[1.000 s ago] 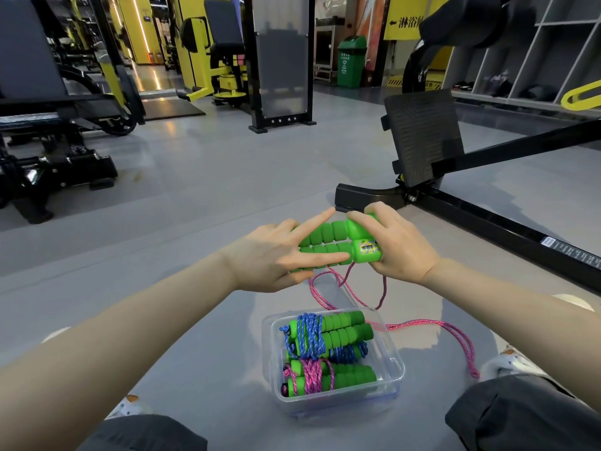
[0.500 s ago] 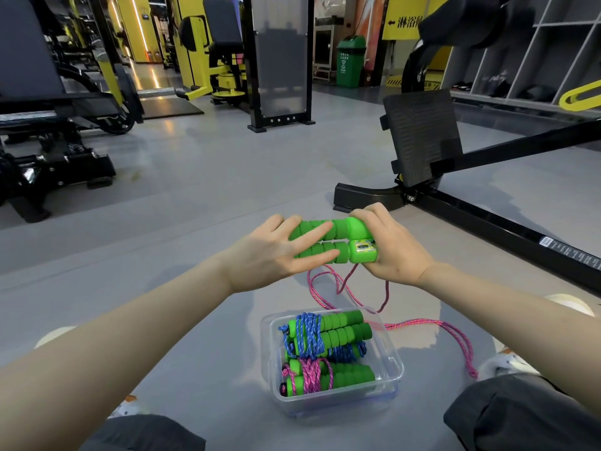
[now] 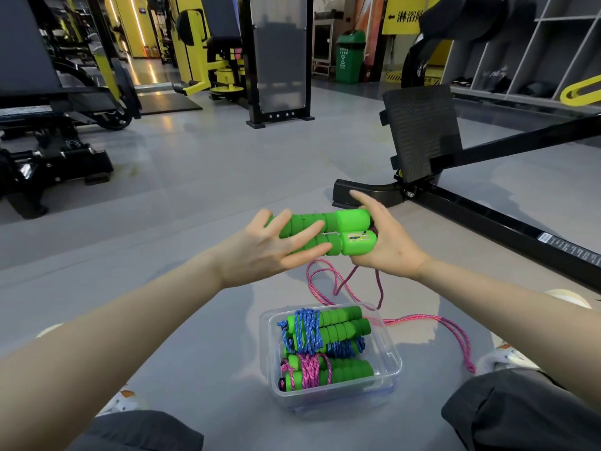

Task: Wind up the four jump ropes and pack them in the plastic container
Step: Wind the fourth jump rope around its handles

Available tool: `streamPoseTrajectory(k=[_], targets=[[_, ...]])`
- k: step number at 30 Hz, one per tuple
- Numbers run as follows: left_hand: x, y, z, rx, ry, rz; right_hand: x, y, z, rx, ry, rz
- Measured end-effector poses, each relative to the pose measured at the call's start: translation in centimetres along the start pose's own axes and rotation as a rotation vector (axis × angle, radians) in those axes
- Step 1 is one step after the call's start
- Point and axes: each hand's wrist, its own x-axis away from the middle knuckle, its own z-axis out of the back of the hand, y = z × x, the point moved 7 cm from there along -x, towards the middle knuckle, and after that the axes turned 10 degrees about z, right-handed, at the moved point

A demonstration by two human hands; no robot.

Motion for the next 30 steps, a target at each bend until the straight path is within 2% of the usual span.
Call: streamPoseTrajectory(k=[2, 3, 7, 9, 10, 12, 14, 15, 19, 23, 27, 30], targets=[[0.2, -0.5, -0.1, -0.014, 0.021, -0.009, 0.4, 0.9, -1.1, -0.326, -0.063, -0.187], [0.3, -0.6, -0.1, -0.019, 0.027, -0.018, 0.6, 1.1, -1.7, -0.41, -0.125, -0.234], [1.1, -0.9, 0.1, 0.017, 0.042, -0.019, 1.4, 0.7, -2.8, -0.522, -0.377, -0.346], [1.2, -1.6, 0.7, 0.05, 0.066, 0.01, 1.5, 1.5, -2.0, -0.461, -0.421, -0.372], [1.2, -1.9, 1.0, 0.069, 0.082, 0.025, 1.4, 2.1, -1.3, -0.373, -0.388, -0.362], [0.7, -1.7, 1.6, 0.103, 0.117, 0.041, 1.1, 2.8, 0.5, -0.222, -0.184, -0.329], [-0.3, -0.9, 2.1, 0.116, 0.141, 0.054, 1.0, 2.6, 0.8, -0.225, -0.002, -0.305], [-0.8, -0.5, 2.1, 0.116, 0.143, 0.063, 1.1, 2.3, 0.1, -0.242, 0.029, -0.324], [-1.5, -1.0, 1.4, 0.081, 0.12, 0.099, 1.1, 1.4, -3.4, -0.26, -0.042, -0.486], [0.3, -2.9, -0.2, 0.001, 0.005, 0.121, 0.8, -0.2, -4.4, -0.377, -0.208, -0.49], [1.8, -3.1, -1.5, -0.074, -0.064, 0.086, 0.1, -1.4, -3.2, -0.131, -0.379, -0.399], [1.9, -2.8, -1.6, -0.054, -0.076, 0.065, -0.7, -2.0, -2.0, 0.041, -0.38, -0.285]])
